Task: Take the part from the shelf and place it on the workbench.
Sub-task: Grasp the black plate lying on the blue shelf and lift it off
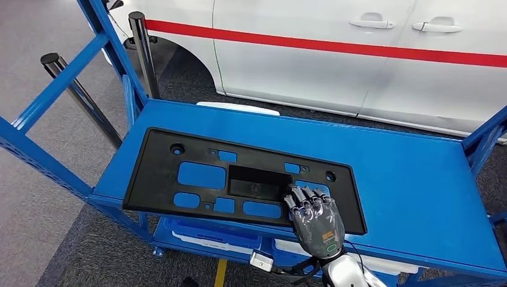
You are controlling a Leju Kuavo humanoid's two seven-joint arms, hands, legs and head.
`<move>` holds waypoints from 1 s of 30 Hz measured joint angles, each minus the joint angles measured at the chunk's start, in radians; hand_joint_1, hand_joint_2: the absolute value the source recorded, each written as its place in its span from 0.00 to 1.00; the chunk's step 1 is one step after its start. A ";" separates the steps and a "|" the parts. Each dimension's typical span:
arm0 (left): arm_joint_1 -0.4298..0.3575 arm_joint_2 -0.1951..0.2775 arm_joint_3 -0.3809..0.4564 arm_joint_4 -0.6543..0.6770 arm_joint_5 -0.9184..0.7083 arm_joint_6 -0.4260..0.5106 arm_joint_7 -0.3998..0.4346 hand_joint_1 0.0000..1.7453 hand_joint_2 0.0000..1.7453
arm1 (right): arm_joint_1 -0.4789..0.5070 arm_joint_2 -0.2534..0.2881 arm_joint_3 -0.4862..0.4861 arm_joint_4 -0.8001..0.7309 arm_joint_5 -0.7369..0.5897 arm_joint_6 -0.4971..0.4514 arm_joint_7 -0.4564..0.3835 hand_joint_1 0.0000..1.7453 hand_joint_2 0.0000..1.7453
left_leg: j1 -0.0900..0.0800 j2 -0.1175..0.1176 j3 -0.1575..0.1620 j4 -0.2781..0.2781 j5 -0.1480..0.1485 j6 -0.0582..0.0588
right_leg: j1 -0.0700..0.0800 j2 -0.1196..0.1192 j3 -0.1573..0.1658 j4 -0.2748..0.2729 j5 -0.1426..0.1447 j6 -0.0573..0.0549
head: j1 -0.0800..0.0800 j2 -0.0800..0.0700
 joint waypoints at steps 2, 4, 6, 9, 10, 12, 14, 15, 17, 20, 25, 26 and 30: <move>0.000 0.000 0.000 0.000 0.001 0.002 0.002 0.00 1.00 | 0.021 0.020 -0.026 0.000 0.000 -0.011 -0.013 1.00 1.00 | -0.004 -0.001 -0.005 0.013 -0.008 -0.009 | 0.001 0.001 0.032 -0.067 0.016 -0.008 | -0.001 0.000; 0.002 0.000 0.000 0.000 0.003 0.003 0.004 0.00 1.00 | 0.043 0.039 -0.048 0.000 0.000 -0.018 -0.021 1.00 1.00 | -0.005 -0.001 -0.007 0.017 -0.009 -0.017 | 0.004 0.004 0.032 -0.071 0.015 -0.020 | -0.002 0.000; 0.003 0.000 0.000 0.000 0.003 0.004 0.004 0.00 1.00 | 0.057 0.053 -0.064 0.000 0.000 -0.021 -0.029 1.00 1.00 | -0.002 0.000 -0.012 0.030 -0.022 -0.026 | 0.003 0.004 0.032 -0.074 0.018 -0.032 | -0.002 0.000; 0.004 0.000 0.000 0.000 0.004 0.004 0.005 0.00 1.00 | 0.069 0.073 -0.080 0.000 0.000 -0.023 -0.040 1.00 1.00 | 0.002 0.001 -0.072 0.168 -0.105 -0.041 | 0.001 0.002 0.032 -0.076 0.020 -0.043 | -0.002 0.000; 0.005 0.000 0.000 0.000 0.004 0.004 0.006 0.00 1.00 | 0.074 0.078 -0.085 0.000 0.000 -0.024 -0.043 1.00 1.00 | 0.003 0.001 -0.100 0.232 -0.132 -0.044 | 0.002 0.001 0.031 -0.076 0.020 -0.044 | -0.002 0.000; 0.008 0.000 0.000 0.000 0.004 0.004 0.007 0.00 1.00 | 0.083 0.085 -0.093 0.002 0.000 -0.024 -0.052 1.00 1.00 | 0.003 0.001 -0.123 0.286 -0.138 -0.043 | 0.004 0.001 0.031 -0.076 0.020 -0.044 | -0.002 0.000; 0.009 0.000 0.000 0.000 0.004 0.004 0.008 0.00 1.00 | 0.087 0.092 -0.098 0.003 0.000 -0.024 -0.058 1.00 1.00 | 0.002 0.001 -0.076 0.196 -0.079 -0.032 | 0.008 0.002 0.034 -0.076 0.020 -0.044 | -0.002 0.000; 0.008 0.000 0.000 0.000 0.004 0.004 0.008 0.00 1.00 | 0.088 0.095 -0.100 0.003 0.000 -0.024 -0.059 1.00 1.00 | -0.001 0.000 -0.040 0.126 -0.052 -0.024 | 0.009 0.003 0.035 -0.077 0.020 -0.044 | -0.002 0.000; 0.007 0.001 0.000 0.000 0.004 0.004 0.008 0.00 1.00 | 0.088 0.101 -0.105 0.003 0.000 -0.024 -0.059 1.00 1.00 | -0.008 0.000 0.007 0.029 -0.023 -0.011 | 0.010 0.003 0.035 -0.078 0.023 -0.039 | -0.001 0.000; 0.009 0.001 0.000 0.000 0.006 0.005 0.008 0.00 1.00 | 0.090 0.105 -0.112 0.003 0.000 -0.024 -0.066 1.00 1.00 | -0.009 0.000 0.014 0.002 -0.015 -0.003 | 0.010 0.002 0.034 -0.084 0.029 -0.023 | -0.002 0.000; 0.007 0.001 0.000 0.000 0.008 0.005 0.008 0.00 1.00 | 0.092 0.108 -0.119 0.003 0.000 -0.024 -0.079 1.00 1.00 | -0.001 0.003 0.023 -0.025 0.004 0.008 | 0.010 0.001 0.024 -0.058 0.000 -0.010 | -0.001 0.000; 0.007 0.001 0.000 0.000 0.008 0.005 0.008 0.00 1.00 | 0.092 0.108 -0.119 0.003 0.000 -0.024 -0.079 1.00 1.00 | -0.001 0.003 0.023 -0.025 0.004 0.008 | 0.010 0.001 0.024 -0.058 0.000 -0.010 | -0.001 0.000; 0.008 0.001 0.000 0.000 0.009 0.005 0.008 0.00 1.00 | 0.093 0.108 -0.121 0.003 0.000 -0.024 -0.081 1.00 1.00 | -0.002 0.004 0.021 -0.024 0.005 0.009 | 0.009 0.001 0.000 -0.003 -0.030 -0.009 | -0.001 0.000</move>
